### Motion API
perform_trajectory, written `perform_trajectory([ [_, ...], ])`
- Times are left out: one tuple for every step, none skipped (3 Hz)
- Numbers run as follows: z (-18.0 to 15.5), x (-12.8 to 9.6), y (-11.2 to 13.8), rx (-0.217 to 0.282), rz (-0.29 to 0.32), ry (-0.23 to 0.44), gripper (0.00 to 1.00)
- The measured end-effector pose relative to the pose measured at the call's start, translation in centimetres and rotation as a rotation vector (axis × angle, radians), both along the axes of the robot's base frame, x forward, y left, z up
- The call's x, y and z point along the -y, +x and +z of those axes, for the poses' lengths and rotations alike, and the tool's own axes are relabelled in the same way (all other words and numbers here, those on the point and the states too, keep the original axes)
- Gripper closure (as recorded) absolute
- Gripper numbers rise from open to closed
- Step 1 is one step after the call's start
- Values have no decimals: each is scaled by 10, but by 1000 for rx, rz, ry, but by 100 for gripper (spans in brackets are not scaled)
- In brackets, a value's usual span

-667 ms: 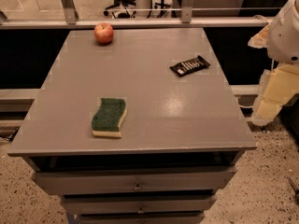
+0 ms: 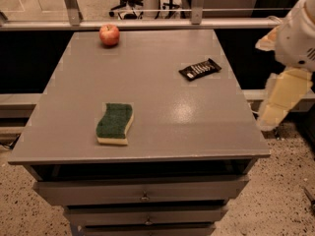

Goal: Pick apple

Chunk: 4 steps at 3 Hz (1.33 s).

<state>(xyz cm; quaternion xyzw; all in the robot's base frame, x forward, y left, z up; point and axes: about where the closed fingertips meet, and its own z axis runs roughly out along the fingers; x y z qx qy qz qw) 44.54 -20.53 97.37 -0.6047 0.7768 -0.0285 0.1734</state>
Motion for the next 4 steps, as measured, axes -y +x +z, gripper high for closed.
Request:
perform_trajectory([
  [-17, -57, 44, 45, 61, 128, 0],
  [-17, -121, 100, 130, 131, 272, 0],
  [4, -163, 128, 196, 167, 352, 0],
  [4, -163, 128, 196, 167, 352, 0],
])
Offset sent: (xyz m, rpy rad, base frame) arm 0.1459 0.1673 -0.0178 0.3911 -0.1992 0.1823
